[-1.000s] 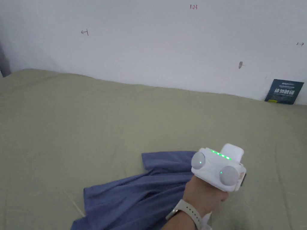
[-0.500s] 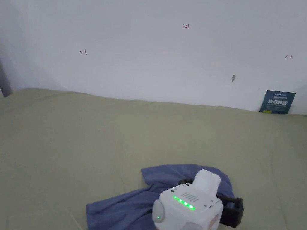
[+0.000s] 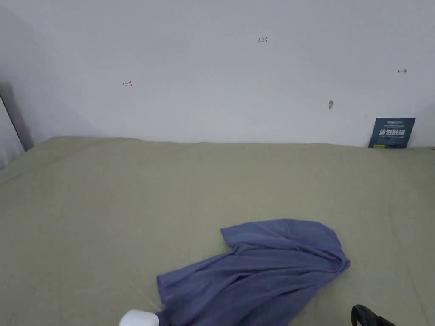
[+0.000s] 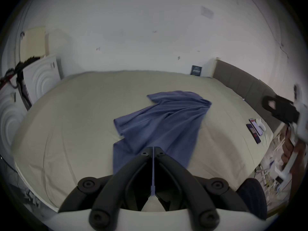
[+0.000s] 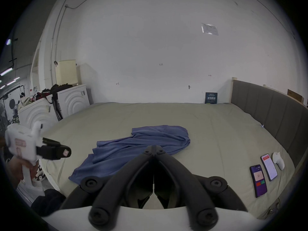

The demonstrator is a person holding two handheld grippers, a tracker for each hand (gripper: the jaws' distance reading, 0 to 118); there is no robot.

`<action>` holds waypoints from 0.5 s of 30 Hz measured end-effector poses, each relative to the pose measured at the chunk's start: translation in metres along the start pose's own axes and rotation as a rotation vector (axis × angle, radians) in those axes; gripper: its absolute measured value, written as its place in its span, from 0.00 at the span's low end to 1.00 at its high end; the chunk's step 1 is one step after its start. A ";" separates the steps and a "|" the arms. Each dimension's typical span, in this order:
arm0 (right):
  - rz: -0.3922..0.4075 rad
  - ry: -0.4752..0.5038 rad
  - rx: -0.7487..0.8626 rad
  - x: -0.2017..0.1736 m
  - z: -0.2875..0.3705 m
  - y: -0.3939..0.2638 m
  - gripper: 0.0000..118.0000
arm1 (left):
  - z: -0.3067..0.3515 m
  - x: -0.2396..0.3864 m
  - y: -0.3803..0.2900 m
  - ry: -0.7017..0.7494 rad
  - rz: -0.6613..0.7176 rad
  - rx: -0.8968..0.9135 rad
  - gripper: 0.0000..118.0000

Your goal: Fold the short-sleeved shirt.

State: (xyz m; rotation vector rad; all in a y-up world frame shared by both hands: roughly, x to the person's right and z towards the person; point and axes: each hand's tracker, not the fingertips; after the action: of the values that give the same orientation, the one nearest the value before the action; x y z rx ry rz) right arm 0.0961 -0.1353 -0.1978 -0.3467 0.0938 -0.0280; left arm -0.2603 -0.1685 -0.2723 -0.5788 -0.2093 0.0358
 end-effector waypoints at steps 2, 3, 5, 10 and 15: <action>0.003 0.017 -0.003 -0.001 -0.003 0.001 0.00 | -0.025 -0.017 0.018 0.018 0.060 -0.049 0.01; 0.009 0.020 -0.004 -0.002 -0.006 0.001 0.00 | -0.041 -0.026 0.029 0.016 0.109 -0.055 0.01; 0.032 0.022 -0.007 -0.001 -0.015 0.000 0.00 | -0.090 -0.049 0.044 -0.002 0.269 -0.194 0.01; 0.030 0.034 -0.054 0.008 -0.042 -0.010 0.00 | -0.190 -0.083 0.078 0.087 0.361 -0.316 0.01; 0.028 0.040 -0.101 0.021 -0.065 -0.020 0.00 | -0.254 -0.093 0.085 0.058 0.482 -0.464 0.50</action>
State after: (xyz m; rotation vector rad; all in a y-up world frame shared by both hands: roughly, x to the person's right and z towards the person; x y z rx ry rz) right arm 0.1103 -0.1771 -0.2540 -0.4461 0.1401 -0.0029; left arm -0.2969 -0.2430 -0.5438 -1.0817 -0.0140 0.4458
